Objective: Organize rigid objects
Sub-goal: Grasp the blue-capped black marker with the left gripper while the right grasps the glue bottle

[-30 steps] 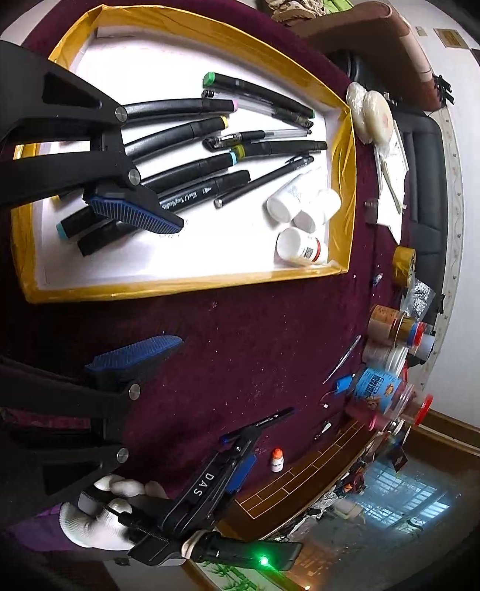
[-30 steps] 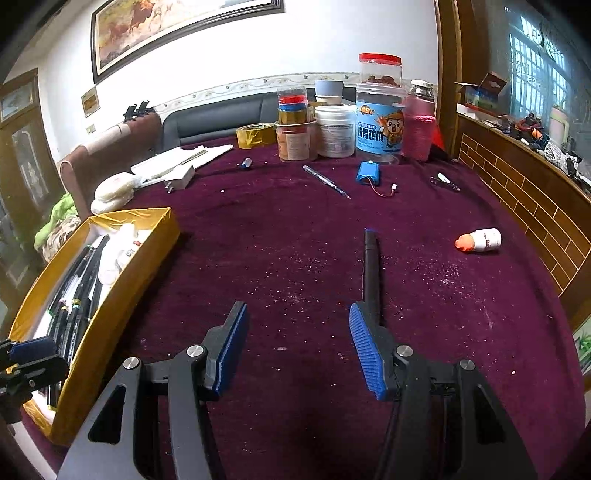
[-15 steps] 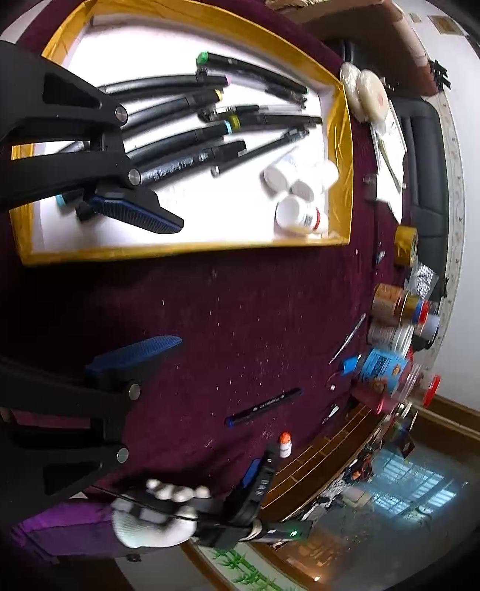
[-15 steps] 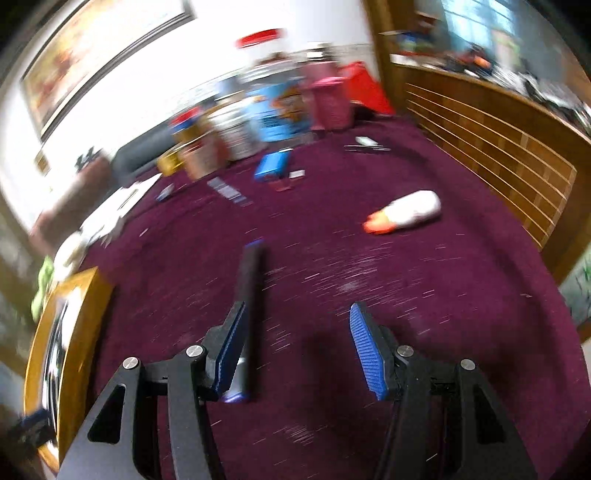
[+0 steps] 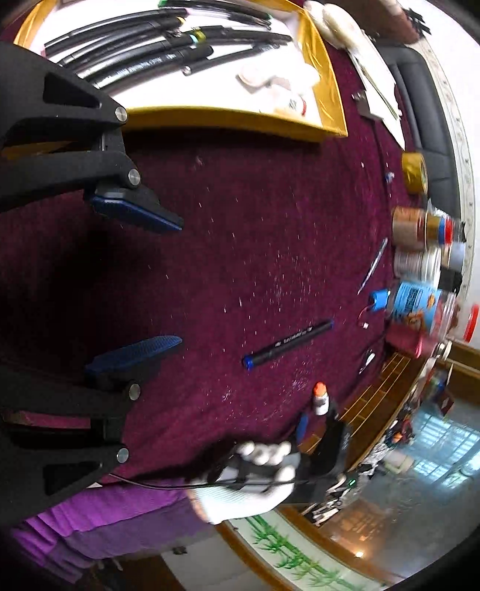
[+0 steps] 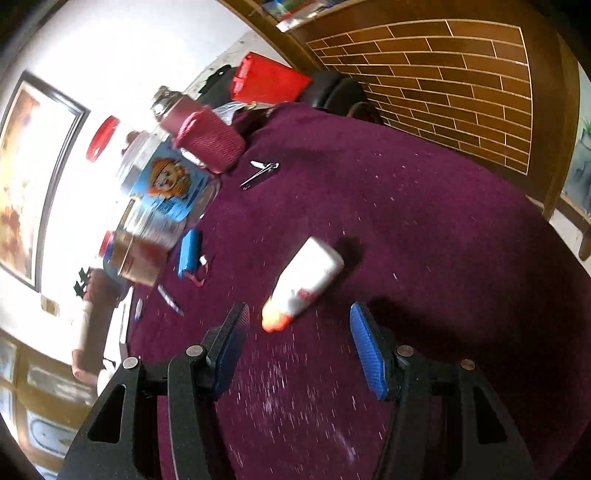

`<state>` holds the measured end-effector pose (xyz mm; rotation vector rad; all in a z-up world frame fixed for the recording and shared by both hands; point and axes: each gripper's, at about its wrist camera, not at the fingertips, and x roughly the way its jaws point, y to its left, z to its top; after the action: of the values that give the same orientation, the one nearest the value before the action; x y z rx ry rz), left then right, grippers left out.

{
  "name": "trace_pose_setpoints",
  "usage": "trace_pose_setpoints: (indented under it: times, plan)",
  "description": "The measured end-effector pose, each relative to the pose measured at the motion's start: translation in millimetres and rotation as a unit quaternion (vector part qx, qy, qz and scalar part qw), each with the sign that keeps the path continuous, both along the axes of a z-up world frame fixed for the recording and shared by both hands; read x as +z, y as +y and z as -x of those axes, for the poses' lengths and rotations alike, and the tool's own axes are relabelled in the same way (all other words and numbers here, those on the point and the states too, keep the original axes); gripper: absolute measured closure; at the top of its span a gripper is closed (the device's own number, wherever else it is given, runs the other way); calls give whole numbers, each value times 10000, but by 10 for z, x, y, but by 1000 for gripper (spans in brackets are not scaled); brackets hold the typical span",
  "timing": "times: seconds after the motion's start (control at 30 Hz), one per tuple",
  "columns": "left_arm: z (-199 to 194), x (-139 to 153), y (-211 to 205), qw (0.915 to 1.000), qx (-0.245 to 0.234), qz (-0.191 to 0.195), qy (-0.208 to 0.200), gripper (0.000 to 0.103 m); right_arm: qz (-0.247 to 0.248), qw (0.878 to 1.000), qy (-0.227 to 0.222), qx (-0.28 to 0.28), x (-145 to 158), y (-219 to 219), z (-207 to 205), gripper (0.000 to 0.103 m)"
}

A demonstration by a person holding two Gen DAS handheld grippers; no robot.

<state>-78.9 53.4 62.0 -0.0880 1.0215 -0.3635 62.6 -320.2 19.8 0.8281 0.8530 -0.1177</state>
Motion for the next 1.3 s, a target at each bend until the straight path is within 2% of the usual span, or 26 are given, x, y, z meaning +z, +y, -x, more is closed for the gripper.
trace_pose_setpoints:
  times: [0.2,0.4,0.43,0.53,0.57,0.6,0.8,0.87,0.9,0.93,0.97,1.0,1.07,1.17,1.27,1.3]
  plan:
    - [-114,38,-279,9995,-182,-253,-62,47,432,9991,8,51,-12,71,-220,51]
    - [-387,9,-549,9988,-284,-367,-162,47,608,9971,-345,288,-52,43,-284,51]
    - [-460,-23,-632,9988,-321,-349,-139,47,829,9951,-347,415,-43,79,-300,53]
    - [-668,-126,-868,9986,-438,-284,-73,48,1478,9873,-141,560,-13,198,-321,71]
    - [-734,-160,-939,9984,-473,-297,-57,48,1427,9874,-160,666,-17,214,-319,77]
    - [-818,-210,-1037,9981,-519,-328,-40,48,1313,9885,-154,735,-28,215,-317,78]
    - [-1145,-451,-1358,9965,-664,-504,113,47,1286,9885,-162,784,-38,195,-314,78]
    - [-1189,-451,-1425,9955,-708,-612,-121,47,1289,9884,-149,786,-34,202,-320,78]
    - [-1211,-462,-1452,9947,-747,-672,-204,52,1287,9884,-148,788,-36,200,-318,78]
    - [-1232,-471,-1483,9931,-808,-778,-330,61,1279,9886,-145,787,-38,201,-324,78]
    - [-1245,-484,-1523,9903,-904,-958,-440,79,1265,9887,-146,788,-36,199,-320,78]
    - [-1243,-497,-1566,9855,-1060,-1181,-606,91,1256,9888,-150,789,-36,199,-323,78]
    - [-1229,-479,-1562,9846,-1162,-1140,-636,92,1213,9894,-167,777,-40,188,-315,79]
    - [-1237,-454,-1490,9862,-1053,-1139,-583,92,1139,9900,-203,809,-44,187,-307,79]
    - [-1241,-428,-1297,9918,-865,-827,-456,92,967,9908,-313,898,-45,200,-297,79]
    - [-1220,-393,-1189,9943,-792,-602,-391,92,926,9906,-359,944,-41,216,-295,79]
